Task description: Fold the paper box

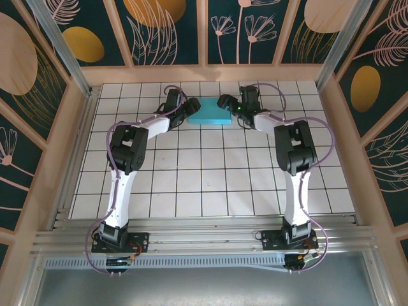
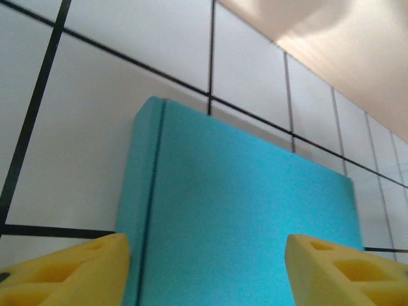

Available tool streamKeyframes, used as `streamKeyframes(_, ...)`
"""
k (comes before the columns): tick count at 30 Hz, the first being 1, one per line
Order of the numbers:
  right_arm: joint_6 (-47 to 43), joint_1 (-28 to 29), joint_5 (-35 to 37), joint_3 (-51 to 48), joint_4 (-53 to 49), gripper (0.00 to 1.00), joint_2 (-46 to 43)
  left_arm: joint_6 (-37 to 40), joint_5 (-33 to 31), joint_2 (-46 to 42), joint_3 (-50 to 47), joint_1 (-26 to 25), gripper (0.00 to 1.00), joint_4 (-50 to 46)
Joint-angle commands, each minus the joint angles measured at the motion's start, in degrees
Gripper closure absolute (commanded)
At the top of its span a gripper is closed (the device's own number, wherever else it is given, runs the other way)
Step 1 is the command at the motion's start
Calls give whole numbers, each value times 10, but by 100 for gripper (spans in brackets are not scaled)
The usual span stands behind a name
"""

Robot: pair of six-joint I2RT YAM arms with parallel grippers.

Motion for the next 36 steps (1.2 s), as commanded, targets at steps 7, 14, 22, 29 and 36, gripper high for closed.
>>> streamKeyframes(7, -93, -33, 3, -73, -34, 4, -190, 36, -41, -214, -119, 3, 33, 36)
streamKeyframes(14, -179, -55, 126, -272, 23, 1, -384, 149, -125, -475, -366, 3, 22, 88)
streamKeyframes(22, -257, -83, 286, -558, 224, 1, -541, 230, -305, -724, -642, 3, 1, 151)
streamKeyframes(29, -307, -123, 287, -672, 398, 1, -471, 346, -440, -820, -796, 3, 1, 237)
streamKeyframes(36, -325, -158, 181, -716, 621, 1, -357, 404, -512, -847, -897, 14, 1, 337)
